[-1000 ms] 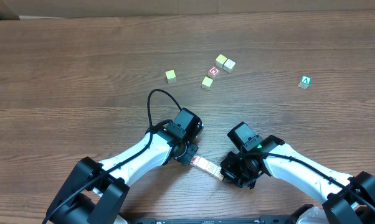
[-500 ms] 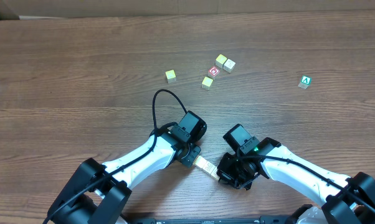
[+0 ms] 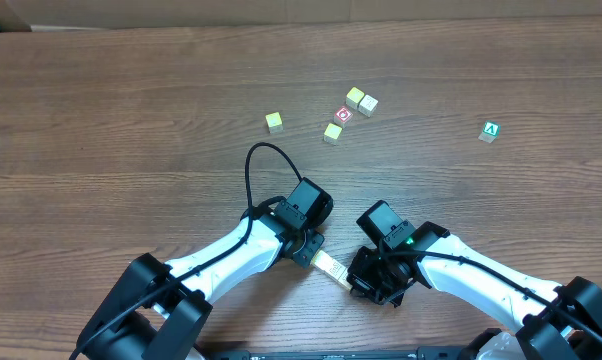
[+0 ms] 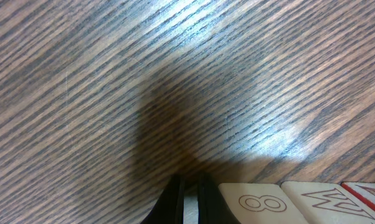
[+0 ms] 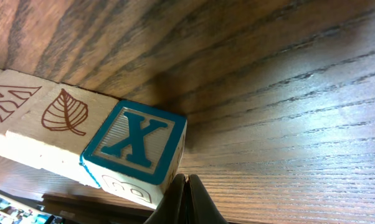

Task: Flip 4 blocks
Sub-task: 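Rotate the squeezed row with both grippers to flip the blocks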

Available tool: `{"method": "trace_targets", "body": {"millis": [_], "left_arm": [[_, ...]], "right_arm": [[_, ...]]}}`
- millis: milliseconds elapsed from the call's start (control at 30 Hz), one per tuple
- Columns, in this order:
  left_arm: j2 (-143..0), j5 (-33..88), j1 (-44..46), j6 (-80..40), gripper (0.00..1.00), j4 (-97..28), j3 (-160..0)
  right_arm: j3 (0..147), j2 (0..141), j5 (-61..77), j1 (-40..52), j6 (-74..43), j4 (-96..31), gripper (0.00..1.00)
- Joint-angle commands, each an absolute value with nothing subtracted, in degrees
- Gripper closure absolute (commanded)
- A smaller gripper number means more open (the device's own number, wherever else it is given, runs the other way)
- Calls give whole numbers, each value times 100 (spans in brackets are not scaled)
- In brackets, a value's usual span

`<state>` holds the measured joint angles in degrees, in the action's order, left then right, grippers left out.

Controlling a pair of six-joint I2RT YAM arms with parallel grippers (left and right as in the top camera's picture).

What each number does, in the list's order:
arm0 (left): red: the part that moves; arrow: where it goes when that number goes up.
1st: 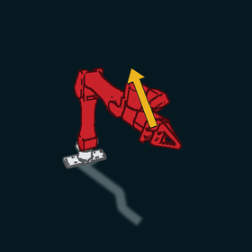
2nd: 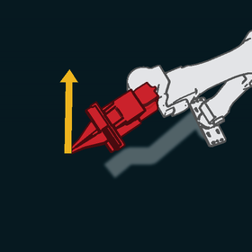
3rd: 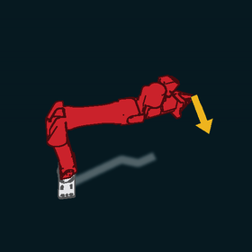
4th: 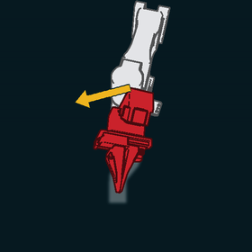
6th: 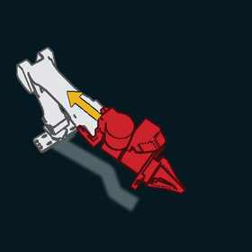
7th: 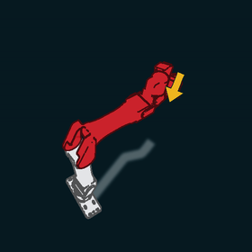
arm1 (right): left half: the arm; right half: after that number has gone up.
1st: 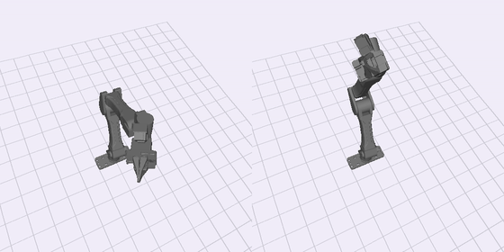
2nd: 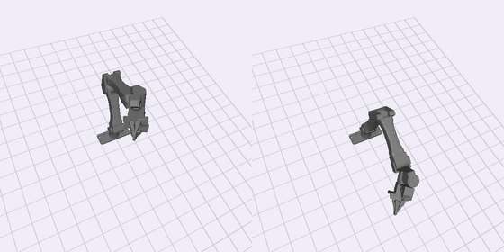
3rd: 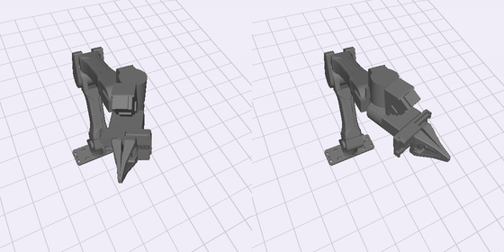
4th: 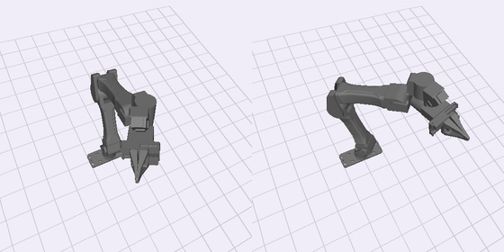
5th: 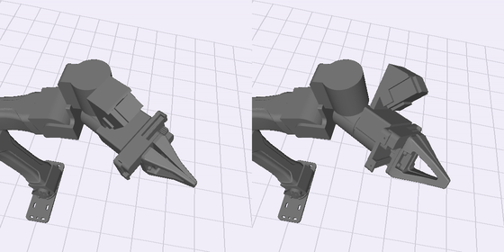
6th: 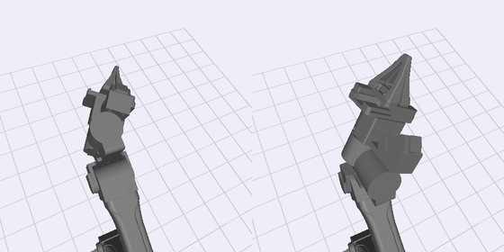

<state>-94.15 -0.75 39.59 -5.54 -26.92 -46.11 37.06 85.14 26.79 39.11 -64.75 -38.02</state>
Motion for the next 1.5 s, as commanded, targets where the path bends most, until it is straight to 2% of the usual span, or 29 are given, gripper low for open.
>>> {"method": "trace_targets", "body": {"millis": [0,1133,1467], "left_arm": [[-9708,-64,4021,-467,96,-2663,-4399],[-9708,-30,4023,-121,96,-2436,-4399],[-9708,305,4023,-82,96,-2340,-4399]], "right_arm": [[3741,8543,2716,3944,-6606,-3691,96],[3741,8543,2711,4543,-7185,-3194,96],[3741,8543,2705,4727,-7395,-3035,96]]}}
